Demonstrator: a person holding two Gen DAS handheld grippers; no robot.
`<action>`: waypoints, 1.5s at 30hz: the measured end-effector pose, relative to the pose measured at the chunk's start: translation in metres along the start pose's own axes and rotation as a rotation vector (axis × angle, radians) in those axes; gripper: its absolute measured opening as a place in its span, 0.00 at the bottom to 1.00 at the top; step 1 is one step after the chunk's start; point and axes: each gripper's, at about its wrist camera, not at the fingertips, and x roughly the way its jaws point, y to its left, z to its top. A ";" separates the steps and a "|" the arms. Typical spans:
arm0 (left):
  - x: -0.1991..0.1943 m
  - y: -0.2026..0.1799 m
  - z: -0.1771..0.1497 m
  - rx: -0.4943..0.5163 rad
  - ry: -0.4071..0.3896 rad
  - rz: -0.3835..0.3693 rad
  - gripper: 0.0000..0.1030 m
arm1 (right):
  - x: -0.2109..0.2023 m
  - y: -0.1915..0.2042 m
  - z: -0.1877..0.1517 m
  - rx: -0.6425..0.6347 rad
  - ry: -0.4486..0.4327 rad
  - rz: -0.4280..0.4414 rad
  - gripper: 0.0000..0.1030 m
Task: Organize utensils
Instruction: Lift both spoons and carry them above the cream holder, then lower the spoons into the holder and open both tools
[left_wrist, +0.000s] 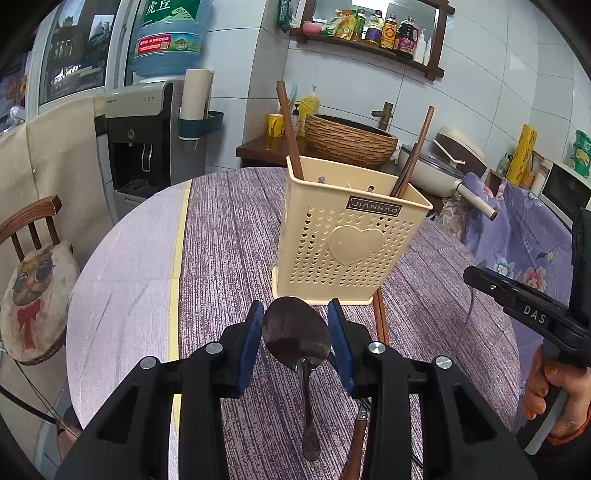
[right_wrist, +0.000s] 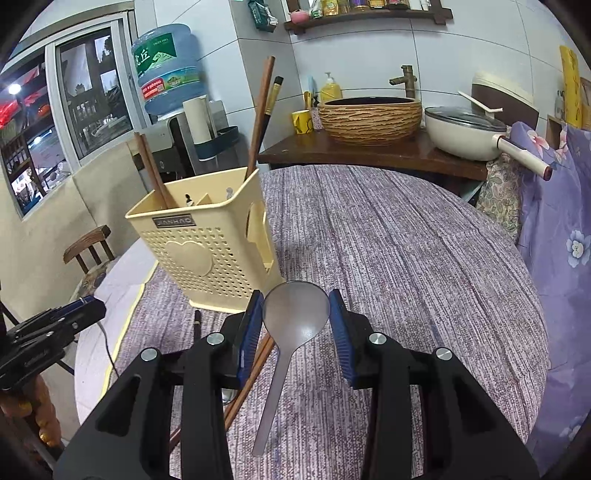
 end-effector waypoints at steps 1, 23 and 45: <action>-0.001 0.000 0.001 0.001 -0.002 0.000 0.35 | -0.003 0.001 0.000 -0.005 -0.008 0.000 0.36; -0.054 -0.027 0.153 -0.007 -0.340 0.001 0.35 | -0.058 0.084 0.138 -0.150 -0.456 -0.089 0.36; 0.020 -0.021 0.096 0.018 -0.279 0.048 0.35 | 0.038 0.078 0.076 -0.198 -0.346 -0.150 0.36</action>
